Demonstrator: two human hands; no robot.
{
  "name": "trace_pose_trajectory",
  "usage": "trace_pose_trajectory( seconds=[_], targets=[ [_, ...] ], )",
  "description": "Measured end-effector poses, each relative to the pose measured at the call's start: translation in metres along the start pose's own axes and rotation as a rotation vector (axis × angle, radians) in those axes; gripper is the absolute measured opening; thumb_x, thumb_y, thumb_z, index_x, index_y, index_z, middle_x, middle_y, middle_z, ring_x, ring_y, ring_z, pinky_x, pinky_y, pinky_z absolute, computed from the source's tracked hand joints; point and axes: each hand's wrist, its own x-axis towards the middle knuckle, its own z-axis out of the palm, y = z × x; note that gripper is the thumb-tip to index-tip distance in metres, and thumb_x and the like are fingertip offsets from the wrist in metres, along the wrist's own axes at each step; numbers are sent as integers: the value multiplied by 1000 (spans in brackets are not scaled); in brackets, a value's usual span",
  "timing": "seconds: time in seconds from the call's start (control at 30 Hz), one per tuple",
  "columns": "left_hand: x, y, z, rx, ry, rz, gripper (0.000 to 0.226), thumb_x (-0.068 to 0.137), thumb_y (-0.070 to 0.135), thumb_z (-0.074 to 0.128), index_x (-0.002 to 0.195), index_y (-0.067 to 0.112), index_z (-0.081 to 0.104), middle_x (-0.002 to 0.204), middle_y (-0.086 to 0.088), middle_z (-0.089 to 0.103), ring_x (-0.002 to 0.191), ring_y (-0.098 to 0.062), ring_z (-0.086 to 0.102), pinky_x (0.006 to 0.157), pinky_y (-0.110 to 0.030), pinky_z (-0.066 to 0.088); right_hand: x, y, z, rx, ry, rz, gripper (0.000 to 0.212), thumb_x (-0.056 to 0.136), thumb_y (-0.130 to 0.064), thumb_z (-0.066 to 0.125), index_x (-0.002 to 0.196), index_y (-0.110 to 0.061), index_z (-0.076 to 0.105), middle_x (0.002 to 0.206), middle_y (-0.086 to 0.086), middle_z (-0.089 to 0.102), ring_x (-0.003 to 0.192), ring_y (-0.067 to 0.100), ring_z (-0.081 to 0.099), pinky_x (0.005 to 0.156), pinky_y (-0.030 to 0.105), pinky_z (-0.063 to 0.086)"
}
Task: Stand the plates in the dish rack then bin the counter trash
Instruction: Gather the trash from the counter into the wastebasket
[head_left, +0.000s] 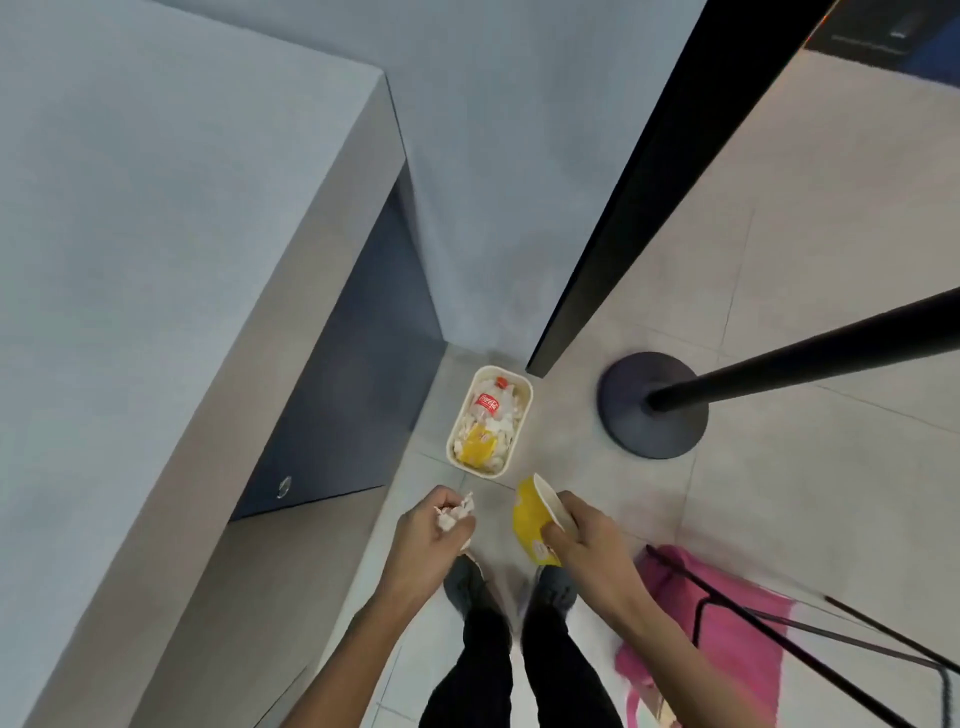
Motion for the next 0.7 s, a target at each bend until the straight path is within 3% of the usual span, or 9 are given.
trace_pose_trajectory(
  seconds=[0.13, 0.27, 0.47, 0.7],
  targets=[
    [44, -49, 18, 60, -28, -59, 11, 87, 12, 67, 87, 20, 59, 71, 9, 58, 54, -1, 48, 50, -16, 38, 29, 49, 31, 88, -15, 70, 6, 74, -28, 52, 68, -30, 51, 58, -19, 53, 55, 1, 45, 54, 15, 35],
    [116, -99, 41, 155, -13, -32, 15, 87, 15, 68, 95, 23, 58, 87, 5, 64, 73, -11, 59, 59, -20, 44, 72, 109, 57, 118, -20, 115, 7, 71, -26, 53, 65, -24, 52, 56, -15, 51, 54, 1, 43, 54, 15, 35],
    [238, -183, 85, 419, -16, 178, 34, 86, 18, 69, 118, 16, 58, 117, -1, 63, 104, -23, 60, 82, -34, 51, 133, 207, 97, 81, -46, 178, 12, 70, -28, 54, 66, -16, 53, 57, -9, 49, 54, 6, 42, 51, 19, 35],
    [317, -254, 119, 714, -78, 435, 38, 86, 19, 71, 122, 13, 58, 134, -2, 50, 124, -23, 48, 73, -45, 57, 197, 273, 123, 84, -29, 263, 7, 65, -29, 56, 61, -33, 61, 54, -12, 53, 55, 8, 47, 57, 27, 40]
  ],
)
